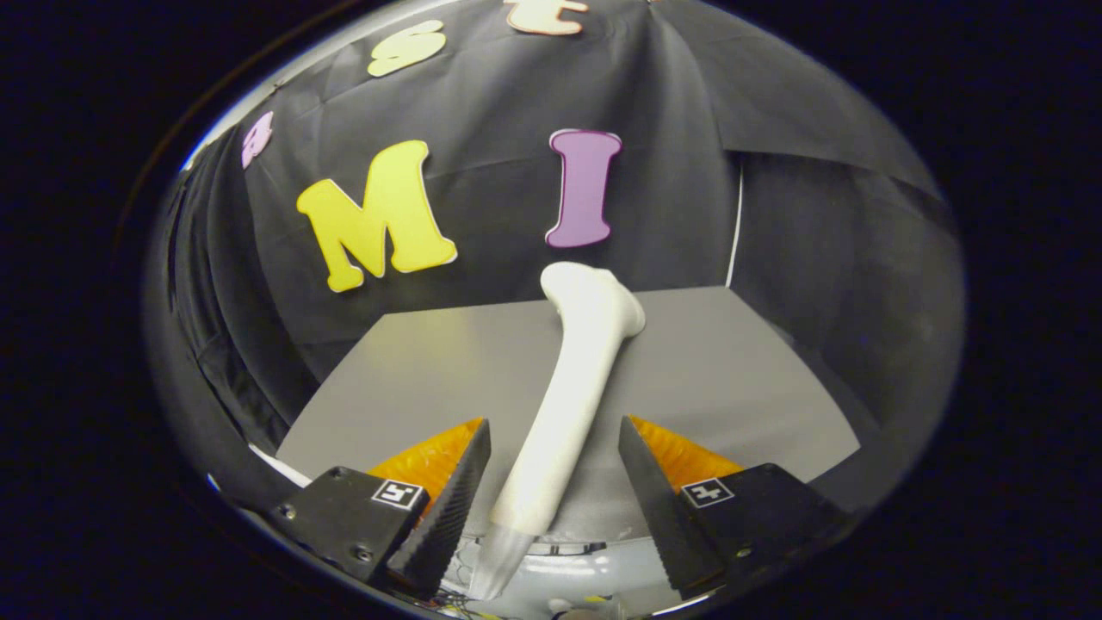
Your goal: Iron the clothes twice with a garment steamer, once on the left side and once on the right side.
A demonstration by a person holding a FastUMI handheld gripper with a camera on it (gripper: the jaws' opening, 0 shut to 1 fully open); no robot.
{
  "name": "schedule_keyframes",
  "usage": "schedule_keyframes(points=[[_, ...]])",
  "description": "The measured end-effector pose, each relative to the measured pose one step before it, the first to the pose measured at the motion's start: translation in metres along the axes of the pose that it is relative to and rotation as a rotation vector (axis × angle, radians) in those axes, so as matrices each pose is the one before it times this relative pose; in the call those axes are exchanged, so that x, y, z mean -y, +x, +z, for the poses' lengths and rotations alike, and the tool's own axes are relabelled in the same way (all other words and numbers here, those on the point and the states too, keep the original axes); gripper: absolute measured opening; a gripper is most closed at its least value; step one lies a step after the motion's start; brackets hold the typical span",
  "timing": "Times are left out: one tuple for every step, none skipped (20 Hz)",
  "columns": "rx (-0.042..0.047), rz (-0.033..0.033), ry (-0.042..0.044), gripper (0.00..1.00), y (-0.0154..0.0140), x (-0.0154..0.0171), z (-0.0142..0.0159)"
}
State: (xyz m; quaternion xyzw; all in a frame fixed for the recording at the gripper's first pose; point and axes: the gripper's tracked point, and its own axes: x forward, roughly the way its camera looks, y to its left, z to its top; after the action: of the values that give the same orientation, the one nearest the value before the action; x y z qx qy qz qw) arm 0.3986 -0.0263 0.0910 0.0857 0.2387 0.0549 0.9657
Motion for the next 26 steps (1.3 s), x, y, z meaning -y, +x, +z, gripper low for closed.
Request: schedule_keyframes(points=[[-0.01442, 0.00895, 0.00941, 0.87, 0.00206, -0.00177, -0.00297], [-0.01057, 0.00633, 0.00238, 0.81, 0.00561, -0.00009, -0.00160], [-0.01069, 0.00769, 0.00305, 0.75, 0.00544, 0.00053, -0.00249], [0.01888, -0.00018, 0.00138, 0.71, 0.00498, 0.00096, 0.00433], [-0.00826, 0.01022, 0.01865, 0.65, -0.00077, -0.00111, -0.00209], [0.00875, 0.00848, 0.00629, 0.61, 0.00098, -0.00170, 0.00327], [0.00544, 0.01712, 0.00761, 0.59, -0.00017, -0.00133, -0.00082], [0.00800, 0.02101, 0.01141, 0.58, 0.00019, -0.00150, 0.00040], [0.00627, 0.01908, 0.01772, 0.55, -0.00035, -0.00064, 0.00013], [0.00647, 0.01790, 0.02089, 0.53, -0.00064, 0.00010, 0.00043], [0.00606, 0.02178, 0.02902, 0.50, -0.00025, -0.00094, 0.00222], [0.00597, 0.01744, 0.02197, 0.47, 0.00158, -0.00338, 0.00147], [0.01132, 0.01119, 0.00489, 0.44, -0.00265, -0.00074, 0.00098], [0.01058, 0.00479, -0.00799, 0.41, -0.00238, -0.00304, 0.00259], [0.01320, 0.00326, -0.01306, 0.38, -0.00120, -0.00376, 0.00104], [0.01107, 0.00287, -0.01160, 0.37, -0.00350, -0.00127, 0.00222], [0.01200, 0.00174, -0.00411, 0.36, -0.00287, -0.00255, 0.00228], [0.00989, 0.00222, 0.00754, 0.35, -0.00402, -0.00087, 0.00351], [0.01521, 0.00501, 0.00823, 0.34, -0.00892, -0.00205, 0.00456], [0.01917, 0.00550, 0.00436, 0.34, -0.00551, -0.00331, 0.00395], [0.01925, -0.00294, -0.00031, 0.34, -0.00790, -0.00380, 0.00344], [0.01884, 0.00043, -0.00194, 0.34, -0.00851, -0.00560, 0.00391], [0.01884, 0.00572, 0.00782, 0.34, -0.00908, -0.00904, 0.00412], [0.01909, 0.00866, 0.00606, 0.34, -0.00960, -0.01190, 0.00310], [0.01942, 0.00823, 0.00416, 0.34, -0.01135, -0.01147, 0.00315], [0.02128, 0.00709, 0.00202, 0.34, -0.00898, -0.01344, 0.00428]])
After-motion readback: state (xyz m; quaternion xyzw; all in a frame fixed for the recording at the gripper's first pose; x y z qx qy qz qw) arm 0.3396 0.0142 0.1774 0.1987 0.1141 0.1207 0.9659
